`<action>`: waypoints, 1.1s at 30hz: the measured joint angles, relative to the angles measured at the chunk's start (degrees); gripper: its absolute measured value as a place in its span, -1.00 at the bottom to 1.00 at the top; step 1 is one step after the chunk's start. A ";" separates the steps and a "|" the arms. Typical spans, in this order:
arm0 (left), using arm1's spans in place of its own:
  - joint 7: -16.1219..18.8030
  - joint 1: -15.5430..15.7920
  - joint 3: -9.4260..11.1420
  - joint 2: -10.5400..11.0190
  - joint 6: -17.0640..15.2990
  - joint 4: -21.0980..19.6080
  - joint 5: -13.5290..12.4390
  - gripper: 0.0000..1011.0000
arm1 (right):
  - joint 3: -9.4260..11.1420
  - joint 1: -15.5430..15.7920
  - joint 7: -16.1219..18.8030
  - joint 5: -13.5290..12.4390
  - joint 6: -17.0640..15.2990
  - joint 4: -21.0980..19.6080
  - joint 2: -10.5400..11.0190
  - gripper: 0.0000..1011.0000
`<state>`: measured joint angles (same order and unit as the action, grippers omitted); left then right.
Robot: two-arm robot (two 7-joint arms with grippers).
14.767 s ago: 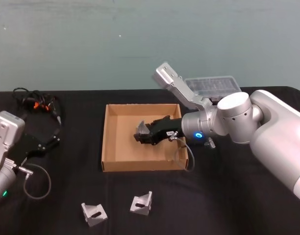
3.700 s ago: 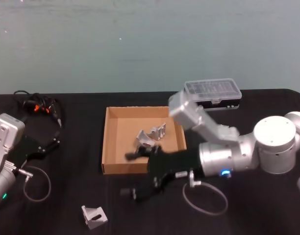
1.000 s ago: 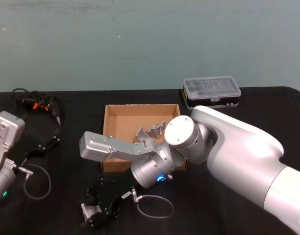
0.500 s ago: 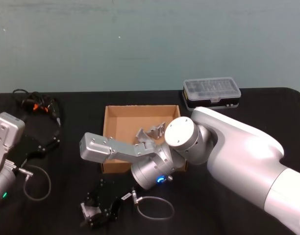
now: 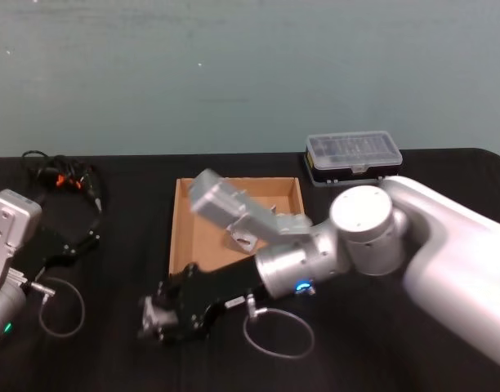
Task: Use one hand to pick up the angle iron from the table and place it into the box.
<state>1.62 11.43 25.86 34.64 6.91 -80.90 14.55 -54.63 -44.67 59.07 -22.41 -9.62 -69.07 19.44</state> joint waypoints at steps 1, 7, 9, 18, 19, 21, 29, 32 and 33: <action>0.00 0.00 0.00 0.00 0.00 0.00 0.00 0.98 | 1.17 0.90 -1.38 -0.94 0.18 -1.58 1.02 -0.05; 0.00 0.00 0.00 0.00 0.00 0.00 0.00 0.98 | 5.84 4.15 -9.44 -2.93 1.08 -6.24 4.27 -0.05; 0.00 0.00 0.00 0.00 0.00 0.00 0.00 0.98 | 7.64 5.17 -12.75 -3.36 0.53 -7.12 4.98 -0.05; 0.00 0.00 0.00 0.00 0.00 0.00 0.00 0.98 | 13.62 7.53 -24.15 -4.07 -5.19 -7.04 5.38 -0.05; 0.00 0.00 0.00 0.00 0.00 0.00 0.00 0.98 | 14.36 7.65 -25.52 -4.05 -6.13 -6.64 5.20 -0.05; 0.00 0.00 0.00 0.00 0.00 0.00 0.00 0.98 | 15.26 7.64 -26.97 -3.84 -7.32 -5.85 4.92 -0.05; 0.00 0.00 0.00 0.00 0.00 0.00 0.00 0.98 | 16.00 6.50 -28.48 -2.26 -11.33 -3.91 4.20 -0.05; 0.00 0.00 0.00 0.00 0.00 0.00 0.00 0.98 | 15.92 5.99 -28.43 -1.60 -13.01 -3.24 4.04 -0.05; 0.00 0.00 0.00 0.00 0.00 0.00 0.00 0.98 | 15.89 5.78 -28.43 -1.22 -13.91 -2.94 4.00 -0.05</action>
<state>1.62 11.43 25.86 34.64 6.91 -80.90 14.55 -38.74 -38.89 30.64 -23.62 -23.52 -72.00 23.43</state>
